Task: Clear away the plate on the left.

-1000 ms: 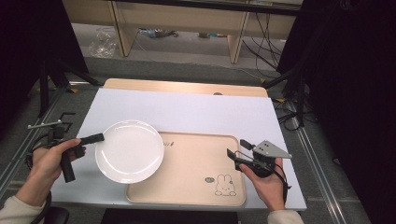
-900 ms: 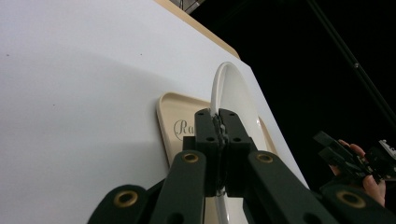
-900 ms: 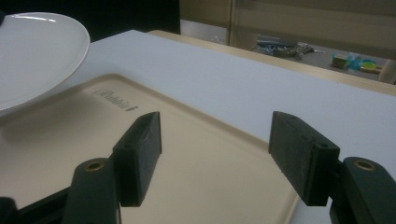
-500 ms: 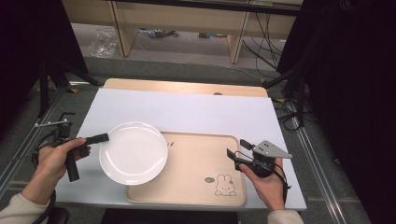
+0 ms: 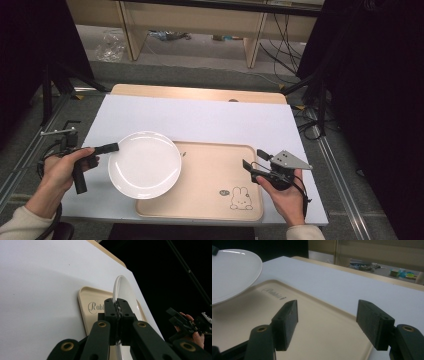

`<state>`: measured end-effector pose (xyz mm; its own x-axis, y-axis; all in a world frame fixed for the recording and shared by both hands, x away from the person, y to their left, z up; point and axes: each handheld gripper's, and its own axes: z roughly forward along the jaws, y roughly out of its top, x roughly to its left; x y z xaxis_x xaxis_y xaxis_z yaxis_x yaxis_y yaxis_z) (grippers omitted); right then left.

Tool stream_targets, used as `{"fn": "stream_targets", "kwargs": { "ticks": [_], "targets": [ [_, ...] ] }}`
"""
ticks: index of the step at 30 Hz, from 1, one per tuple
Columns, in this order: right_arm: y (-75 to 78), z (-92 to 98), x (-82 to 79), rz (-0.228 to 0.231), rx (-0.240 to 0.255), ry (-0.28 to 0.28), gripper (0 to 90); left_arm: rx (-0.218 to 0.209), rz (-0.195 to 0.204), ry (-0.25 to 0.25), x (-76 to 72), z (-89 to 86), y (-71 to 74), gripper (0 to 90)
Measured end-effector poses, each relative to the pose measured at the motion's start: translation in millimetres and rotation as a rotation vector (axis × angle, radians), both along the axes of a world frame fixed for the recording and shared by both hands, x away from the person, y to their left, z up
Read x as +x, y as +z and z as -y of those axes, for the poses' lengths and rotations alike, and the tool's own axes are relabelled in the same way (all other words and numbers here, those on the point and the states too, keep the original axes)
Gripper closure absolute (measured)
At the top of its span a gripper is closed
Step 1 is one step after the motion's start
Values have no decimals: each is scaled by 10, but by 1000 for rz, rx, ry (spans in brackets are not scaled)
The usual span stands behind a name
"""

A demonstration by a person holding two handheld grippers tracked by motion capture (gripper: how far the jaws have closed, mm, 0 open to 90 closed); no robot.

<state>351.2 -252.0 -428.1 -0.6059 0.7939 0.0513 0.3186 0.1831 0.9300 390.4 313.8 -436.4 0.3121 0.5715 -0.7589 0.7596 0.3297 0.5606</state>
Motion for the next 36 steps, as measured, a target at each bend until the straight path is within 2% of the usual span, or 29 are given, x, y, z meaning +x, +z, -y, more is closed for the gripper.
{"fn": "stream_targets", "kwargs": {
  "ticks": [9,13,14,16,19,20,32,33,35,36],
  "targets": [
    [-6,10,16,33,-14,-6,326,0,-1,-10,20,47,5,875],
    [-3,14,16,26,-22,4,321,1,-1,-16,27,66,8,874],
    [-2,3,2,-1,-11,4,320,-1,-2,-16,28,71,9,874],
    [-2,3,1,-4,-9,6,318,-1,-3,-16,30,82,12,875],
    [-3,1,2,-1,-8,3,316,0,-1,-19,34,89,13,875],
    [-5,14,18,28,-23,4,314,0,0,-22,38,99,14,875],
    [-4,18,21,34,-33,7,313,4,-2,-35,59,166,18,875],
    [-2,12,10,11,-26,9,313,1,-1,-37,63,181,18,874],
    [-3,14,16,24,-25,4,313,5,-2,-39,64,189,21,875],
    [-2,4,3,-4,-12,7,313,2,0,-44,69,203,21,874]
  ]
}}
